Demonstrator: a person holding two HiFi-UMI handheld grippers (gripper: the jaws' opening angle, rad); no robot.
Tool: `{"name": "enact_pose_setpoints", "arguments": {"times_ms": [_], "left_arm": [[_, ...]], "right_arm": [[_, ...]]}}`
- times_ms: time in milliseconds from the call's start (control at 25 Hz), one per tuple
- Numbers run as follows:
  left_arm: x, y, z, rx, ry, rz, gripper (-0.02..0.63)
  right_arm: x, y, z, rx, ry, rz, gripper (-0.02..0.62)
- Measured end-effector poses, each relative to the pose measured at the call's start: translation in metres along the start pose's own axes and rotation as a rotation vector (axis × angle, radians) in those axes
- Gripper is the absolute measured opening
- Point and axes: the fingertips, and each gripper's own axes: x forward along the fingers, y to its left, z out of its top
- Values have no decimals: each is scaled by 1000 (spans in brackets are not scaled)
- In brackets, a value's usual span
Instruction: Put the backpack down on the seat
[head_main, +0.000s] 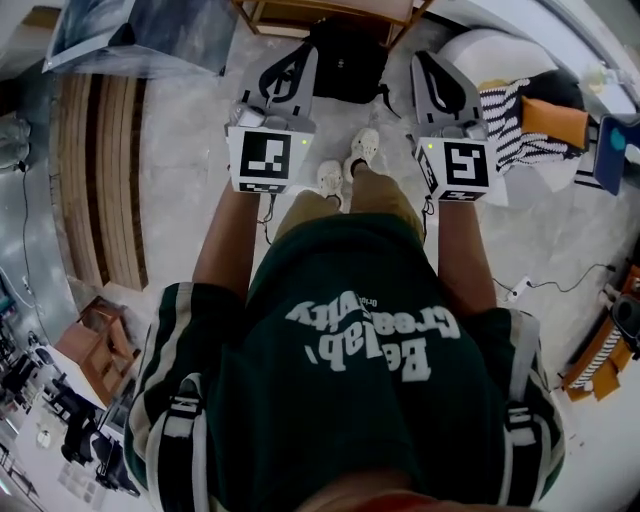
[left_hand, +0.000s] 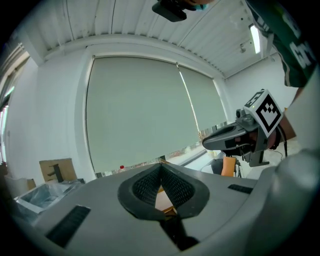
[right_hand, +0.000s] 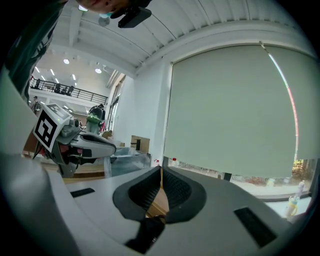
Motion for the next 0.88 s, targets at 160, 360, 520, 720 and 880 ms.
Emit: {"name": "enact_pose_setpoints", "arguments": {"times_ms": [160,360,520,720,880], "left_arm": [[46,3,-18,0,35,2,18],[101,3,-46,-72,64,-6,20],[137,-3,-84,-104,133,-27,58],[174,-6,-138,-128,210,-47,180],[193,-2,-195,-160,277,-62,183]], "right_arm": [[37,-22,-24,33,28,59,37],[81,-48,-61,59,55,120,37],[113,-54,-101,74,102,193,38],[149,-61,-164,116,170,247,135],[174,-63,-224,151,256,235,189]]}}
